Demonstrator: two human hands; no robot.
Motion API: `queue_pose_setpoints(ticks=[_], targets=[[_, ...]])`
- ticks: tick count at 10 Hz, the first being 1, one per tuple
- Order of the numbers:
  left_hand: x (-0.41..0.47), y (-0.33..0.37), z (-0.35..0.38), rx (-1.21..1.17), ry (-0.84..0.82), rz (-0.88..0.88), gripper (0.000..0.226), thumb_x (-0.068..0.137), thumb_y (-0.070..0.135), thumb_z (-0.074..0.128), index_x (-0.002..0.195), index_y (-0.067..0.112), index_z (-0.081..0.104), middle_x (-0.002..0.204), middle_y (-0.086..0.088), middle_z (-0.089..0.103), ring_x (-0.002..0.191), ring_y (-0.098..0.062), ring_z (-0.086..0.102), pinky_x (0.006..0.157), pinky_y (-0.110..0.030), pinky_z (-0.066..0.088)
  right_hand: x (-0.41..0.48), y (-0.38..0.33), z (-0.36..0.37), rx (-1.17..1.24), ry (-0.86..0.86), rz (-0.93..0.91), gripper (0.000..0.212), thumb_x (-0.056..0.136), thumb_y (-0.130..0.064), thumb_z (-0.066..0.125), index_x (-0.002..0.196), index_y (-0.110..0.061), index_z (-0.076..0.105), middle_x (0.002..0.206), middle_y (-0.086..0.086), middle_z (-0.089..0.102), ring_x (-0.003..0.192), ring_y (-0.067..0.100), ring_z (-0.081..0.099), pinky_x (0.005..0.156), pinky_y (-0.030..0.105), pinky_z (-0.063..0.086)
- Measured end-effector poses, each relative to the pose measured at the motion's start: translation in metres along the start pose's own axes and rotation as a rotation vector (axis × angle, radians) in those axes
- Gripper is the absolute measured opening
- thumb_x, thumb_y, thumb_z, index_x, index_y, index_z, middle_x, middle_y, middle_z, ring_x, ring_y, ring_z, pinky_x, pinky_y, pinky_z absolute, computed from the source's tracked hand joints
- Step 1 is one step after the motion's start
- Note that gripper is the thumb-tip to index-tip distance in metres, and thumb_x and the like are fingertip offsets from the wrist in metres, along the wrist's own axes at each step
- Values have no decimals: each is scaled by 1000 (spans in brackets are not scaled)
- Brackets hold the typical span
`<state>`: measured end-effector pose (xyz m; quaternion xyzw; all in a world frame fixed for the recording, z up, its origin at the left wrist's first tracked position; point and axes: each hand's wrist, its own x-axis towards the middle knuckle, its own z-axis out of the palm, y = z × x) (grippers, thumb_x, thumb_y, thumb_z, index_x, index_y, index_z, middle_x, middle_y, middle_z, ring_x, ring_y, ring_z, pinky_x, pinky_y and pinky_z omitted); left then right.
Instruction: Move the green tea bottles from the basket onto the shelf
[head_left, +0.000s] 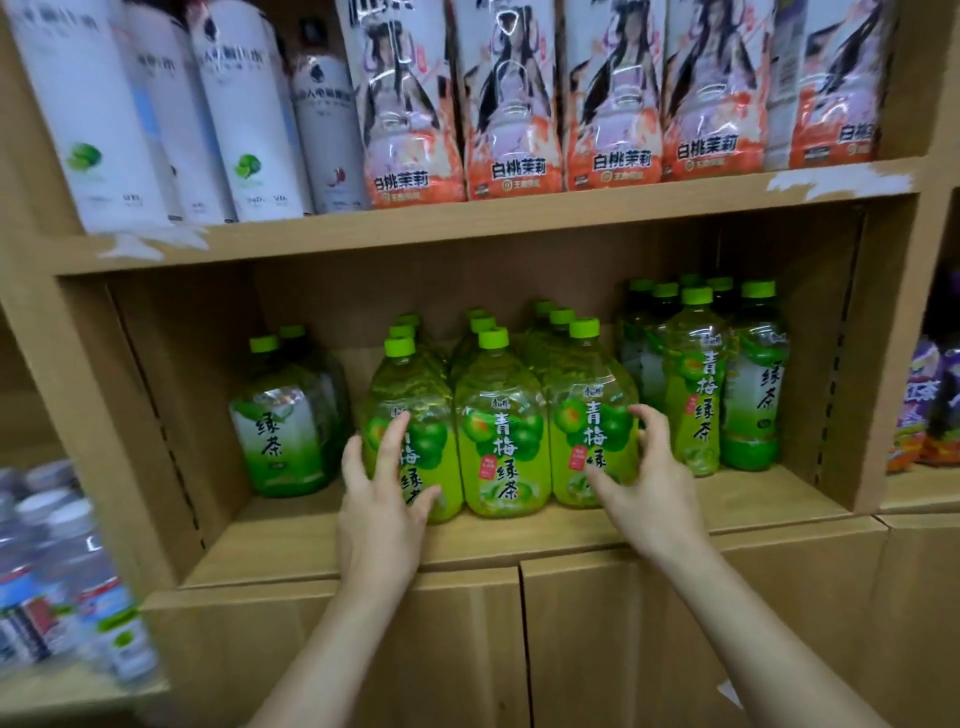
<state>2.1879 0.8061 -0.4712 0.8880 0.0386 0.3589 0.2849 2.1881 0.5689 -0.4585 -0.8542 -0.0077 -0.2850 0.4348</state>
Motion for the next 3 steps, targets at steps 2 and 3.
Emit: queue_pose_setpoints(ticks=[2,3], targets=[[-1,0,-4,21,-36,20,89,78,29,74,137,54,12,152,-15,17,115,-38,54,82,-47,50,3,-1,-7,-25,-175,-3,78,80,-23,73,138,-24,20,114,15,61,92,31,61,78,34,46],[-1,2,-9,-90,-63,27,88,81,25,72,139,54,13,155,-12,12,133,-36,37,104,-49,39,8,-2,-22,-14,-264,31,85,80,-23,73,140,-30,14,139,18,47,123,34,50,101,43,41]])
